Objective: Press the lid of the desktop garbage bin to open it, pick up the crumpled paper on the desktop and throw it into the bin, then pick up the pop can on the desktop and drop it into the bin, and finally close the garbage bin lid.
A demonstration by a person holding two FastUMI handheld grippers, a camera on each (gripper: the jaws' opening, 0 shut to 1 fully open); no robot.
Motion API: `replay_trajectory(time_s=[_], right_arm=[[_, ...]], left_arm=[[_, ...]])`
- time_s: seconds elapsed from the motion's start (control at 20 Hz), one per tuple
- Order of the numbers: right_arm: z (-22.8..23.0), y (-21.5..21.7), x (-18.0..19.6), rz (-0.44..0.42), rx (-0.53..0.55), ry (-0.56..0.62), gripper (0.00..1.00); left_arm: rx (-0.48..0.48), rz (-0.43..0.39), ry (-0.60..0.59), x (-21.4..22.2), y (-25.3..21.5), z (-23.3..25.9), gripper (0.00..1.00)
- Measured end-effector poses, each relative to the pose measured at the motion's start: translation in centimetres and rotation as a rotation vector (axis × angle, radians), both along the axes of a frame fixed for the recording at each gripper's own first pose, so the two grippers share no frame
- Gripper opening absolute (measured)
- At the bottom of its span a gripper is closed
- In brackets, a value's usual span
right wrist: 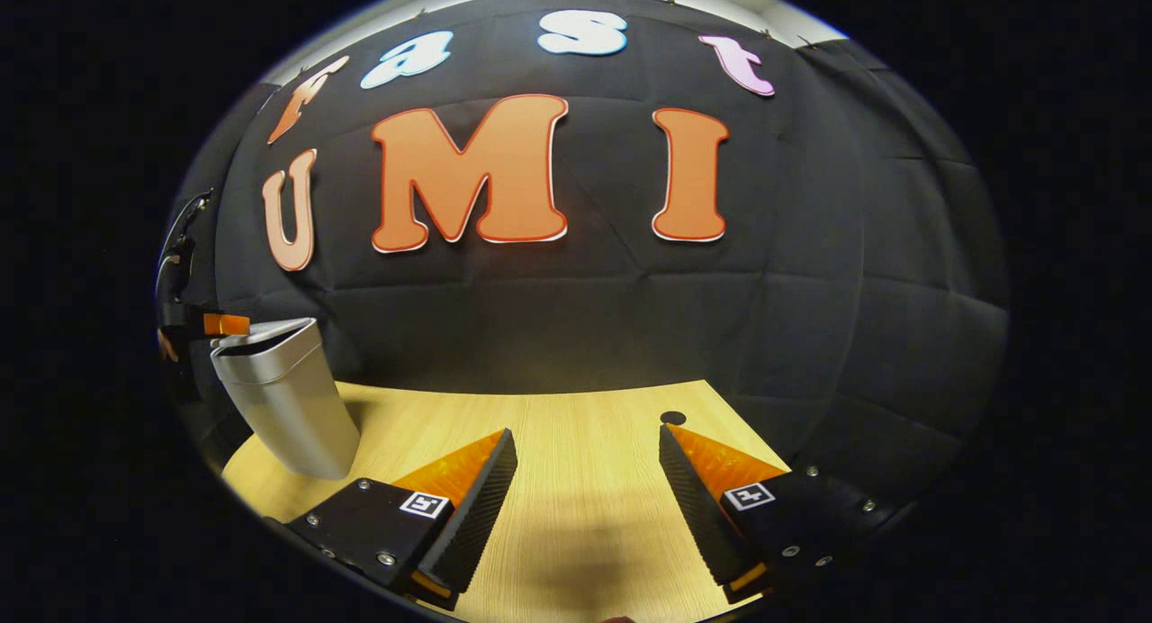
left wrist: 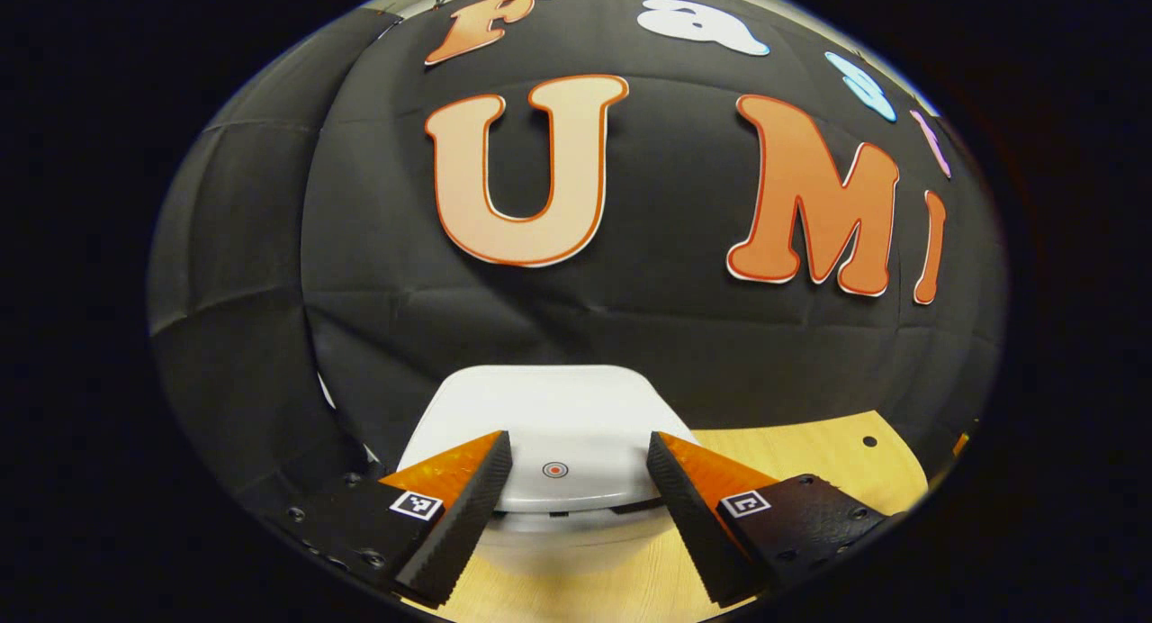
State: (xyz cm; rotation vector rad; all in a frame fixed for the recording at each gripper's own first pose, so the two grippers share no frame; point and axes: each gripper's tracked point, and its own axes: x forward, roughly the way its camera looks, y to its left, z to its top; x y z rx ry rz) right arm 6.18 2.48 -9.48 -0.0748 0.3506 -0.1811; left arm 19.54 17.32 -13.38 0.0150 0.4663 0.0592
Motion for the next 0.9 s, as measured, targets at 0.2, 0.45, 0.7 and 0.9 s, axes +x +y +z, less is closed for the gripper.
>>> replay_trajectory(time_s=[0.2, 0.45, 0.7, 0.9], right_arm=[[-0.3, 0.4, 0.3, 0.01, -0.006, 0.004, 0.95], [-0.3, 0.5, 0.5, 0.011, 0.007, -0.001, 0.95], [1.3, -0.3, 0.4, 0.002, -0.001, -0.03, 0.95], [3.4, -0.9, 0.6, -0.013, 0.004, -0.081, 0.95]], left_arm=[[0.014, 0.024, 0.038, -0.3, 0.1, -1.1, 0.97], [0.054, 0.023, -0.003, -0.5, -0.1, -1.2, 0.97], [0.013, 0.048, -0.136, -2.7, -1.7, 2.3, 0.95], [0.063, -0.033, -0.276, -5.9, -7.4, 5.7, 0.94]])
